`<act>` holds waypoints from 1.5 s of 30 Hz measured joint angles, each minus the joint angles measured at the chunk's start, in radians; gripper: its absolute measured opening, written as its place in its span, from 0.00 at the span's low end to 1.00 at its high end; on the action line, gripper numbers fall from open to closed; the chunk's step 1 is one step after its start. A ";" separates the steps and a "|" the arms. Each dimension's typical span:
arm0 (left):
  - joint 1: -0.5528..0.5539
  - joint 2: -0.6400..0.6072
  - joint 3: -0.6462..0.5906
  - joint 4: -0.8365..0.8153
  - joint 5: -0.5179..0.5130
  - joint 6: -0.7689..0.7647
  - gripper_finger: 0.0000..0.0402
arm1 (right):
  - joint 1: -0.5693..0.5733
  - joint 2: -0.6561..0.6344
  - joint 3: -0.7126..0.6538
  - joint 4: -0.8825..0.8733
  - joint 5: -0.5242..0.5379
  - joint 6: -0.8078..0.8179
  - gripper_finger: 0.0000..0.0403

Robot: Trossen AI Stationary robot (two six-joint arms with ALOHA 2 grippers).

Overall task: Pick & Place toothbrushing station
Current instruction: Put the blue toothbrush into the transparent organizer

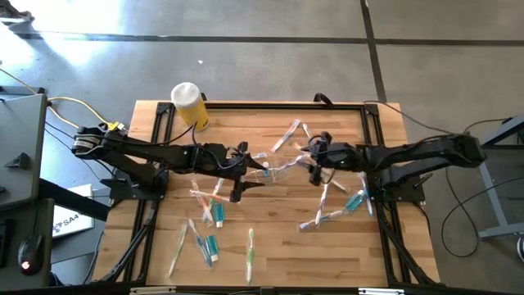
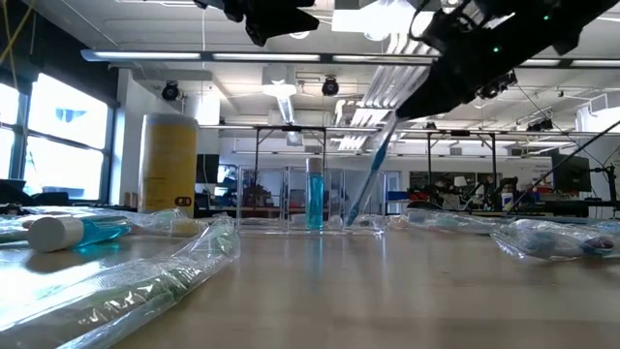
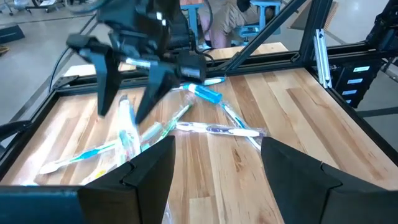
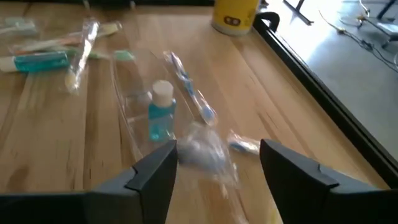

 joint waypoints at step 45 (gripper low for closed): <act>0.000 0.000 0.000 -0.056 0.000 -0.027 0.57 | -0.385 0.333 0.004 -0.438 -0.016 -0.117 0.55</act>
